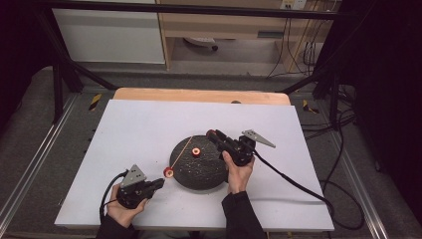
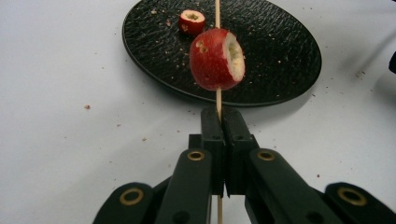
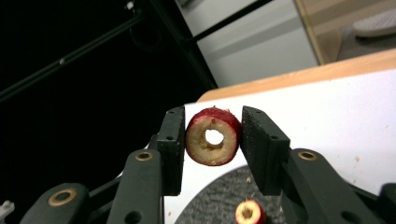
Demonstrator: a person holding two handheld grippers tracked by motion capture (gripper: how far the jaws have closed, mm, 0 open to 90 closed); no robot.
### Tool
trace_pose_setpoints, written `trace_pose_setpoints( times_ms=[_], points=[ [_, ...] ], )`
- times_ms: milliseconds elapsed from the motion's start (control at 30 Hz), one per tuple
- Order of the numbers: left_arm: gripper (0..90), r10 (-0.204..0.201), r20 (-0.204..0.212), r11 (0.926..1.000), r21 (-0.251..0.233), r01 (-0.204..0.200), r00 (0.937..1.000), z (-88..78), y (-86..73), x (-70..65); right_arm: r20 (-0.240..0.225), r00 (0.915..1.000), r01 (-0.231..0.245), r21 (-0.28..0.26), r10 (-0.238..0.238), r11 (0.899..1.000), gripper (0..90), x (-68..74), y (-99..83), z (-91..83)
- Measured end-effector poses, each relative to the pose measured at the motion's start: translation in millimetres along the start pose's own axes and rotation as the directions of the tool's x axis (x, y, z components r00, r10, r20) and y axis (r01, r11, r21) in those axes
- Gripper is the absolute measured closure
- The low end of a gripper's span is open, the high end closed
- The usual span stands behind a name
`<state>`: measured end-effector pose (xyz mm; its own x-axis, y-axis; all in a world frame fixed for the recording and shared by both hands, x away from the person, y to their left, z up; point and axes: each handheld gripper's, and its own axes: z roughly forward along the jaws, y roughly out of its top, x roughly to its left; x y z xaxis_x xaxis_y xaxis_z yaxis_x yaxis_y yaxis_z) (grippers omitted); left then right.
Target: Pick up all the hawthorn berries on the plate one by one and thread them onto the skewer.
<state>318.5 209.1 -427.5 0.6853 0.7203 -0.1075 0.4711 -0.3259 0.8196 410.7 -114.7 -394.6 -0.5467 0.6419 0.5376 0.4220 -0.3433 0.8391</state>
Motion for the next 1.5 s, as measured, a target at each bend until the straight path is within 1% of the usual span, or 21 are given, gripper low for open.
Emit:
trace_pose_setpoints(
  times_ms=[233,400,433,500,533,600,800,967,1500],
  points=[
    [88.6,0.012,0.004,0.9999,0.003,-0.012,0.9999,6.2,6.4,-7.0,-0.007,1.0000,0.002,-0.056,-0.002,0.998,61.8,-0.8,6.6,-0.8],
    [88.6,0.011,0.013,0.9999,-0.003,-0.011,0.9999,9.7,10.6,-13.1,-0.016,0.9999,-0.006,-0.101,0.005,0.995,61.8,-1.2,10.9,-1.2],
    [88.6,0.013,0.015,0.9999,-0.001,-0.013,0.9998,10.5,11.3,-14.4,-0.022,0.9997,-0.014,-0.105,0.012,0.994,61.8,-1.2,11.2,-0.9],
    [88.6,0.011,0.021,0.9999,-0.001,-0.011,0.9997,12.3,12.8,-16.8,-0.020,0.9998,-0.011,-0.118,0.009,0.993,61.8,-1.6,11.0,-0.5],
    [88.6,0.013,0.023,0.9999,-0.003,-0.013,0.9996,13.2,13.8,-18.1,-0.025,0.9996,-0.017,-0.117,0.015,0.993,61.8,-1.6,10.8,0.0],
    [88.6,0.015,0.030,0.9999,-0.004,-0.015,0.9994,14.8,15.4,-20.5,-0.023,0.9997,-0.014,-0.122,0.011,0.992,61.8,-2.5,9.7,1.1],
    [88.6,0.014,0.037,0.9999,-0.008,-0.014,0.9992,18.0,18.4,-25.6,-0.027,0.9993,-0.028,-0.141,0.024,0.990,61.9,-4.8,7.9,1.0],
    [88.6,0.014,0.044,0.9999,-0.010,-0.014,0.9989,20.2,20.7,-29.2,-0.031,0.9993,-0.027,-0.158,0.023,0.987,61.9,-4.4,5.9,1.5],
    [88.7,-0.001,0.044,0.9999,-0.016,0.002,0.9991,22.9,23.1,-30.2,-0.038,0.9991,-0.026,-0.156,0.020,0.987,61.9,-2.9,1.9,1.6]
  ],
)
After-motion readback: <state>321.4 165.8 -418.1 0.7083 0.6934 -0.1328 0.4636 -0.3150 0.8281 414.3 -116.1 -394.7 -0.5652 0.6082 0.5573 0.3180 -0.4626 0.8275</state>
